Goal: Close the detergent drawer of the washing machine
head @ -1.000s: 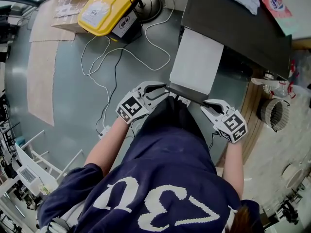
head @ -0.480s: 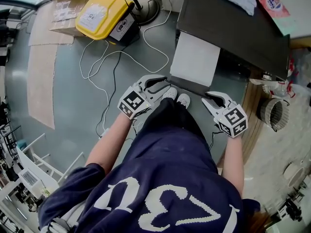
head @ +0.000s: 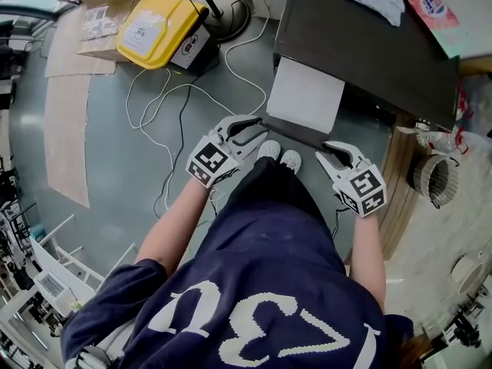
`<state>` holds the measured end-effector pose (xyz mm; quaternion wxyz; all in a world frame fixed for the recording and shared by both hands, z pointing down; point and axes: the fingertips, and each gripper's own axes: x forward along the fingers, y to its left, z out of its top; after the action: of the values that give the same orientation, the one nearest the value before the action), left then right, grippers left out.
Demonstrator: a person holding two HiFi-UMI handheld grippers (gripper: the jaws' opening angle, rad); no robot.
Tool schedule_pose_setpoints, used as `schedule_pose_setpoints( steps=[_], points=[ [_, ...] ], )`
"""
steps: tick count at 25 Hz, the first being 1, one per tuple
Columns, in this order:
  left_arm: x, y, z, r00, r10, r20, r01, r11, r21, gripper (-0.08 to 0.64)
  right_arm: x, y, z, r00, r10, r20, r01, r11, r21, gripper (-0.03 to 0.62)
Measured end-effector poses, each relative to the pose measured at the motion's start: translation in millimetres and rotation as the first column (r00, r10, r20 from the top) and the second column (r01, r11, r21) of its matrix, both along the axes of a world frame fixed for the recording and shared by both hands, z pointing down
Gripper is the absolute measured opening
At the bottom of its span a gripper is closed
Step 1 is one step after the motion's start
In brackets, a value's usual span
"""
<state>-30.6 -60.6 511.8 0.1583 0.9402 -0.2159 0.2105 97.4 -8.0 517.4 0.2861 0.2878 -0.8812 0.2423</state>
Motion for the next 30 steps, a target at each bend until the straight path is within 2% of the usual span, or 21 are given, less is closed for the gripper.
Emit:
schedule_pose_setpoints(
  steps=[7,26,30],
  points=[
    [7.1,-19.4,3.0,0.999,-0.024,-0.029,0.023,0.999,-0.036,0.144,7.8,-21.2,2.1,0.999,0.041,-0.014,-0.040,0.999,0.031,0.107],
    [28.5,-99.4,-3.3,0.996,-0.085,-0.026,0.086,0.996,0.032,0.146,30.6,-103.5,-6.4,0.983,0.179,-0.049,-0.170,0.974,0.150,0.134],
    [31.1,-109.0,-5.4,0.996,-0.093,-0.002,0.093,0.994,0.055,0.146,32.6,-113.3,-8.4,0.977,0.201,-0.068,-0.186,0.966,0.179,0.140]
  ],
)
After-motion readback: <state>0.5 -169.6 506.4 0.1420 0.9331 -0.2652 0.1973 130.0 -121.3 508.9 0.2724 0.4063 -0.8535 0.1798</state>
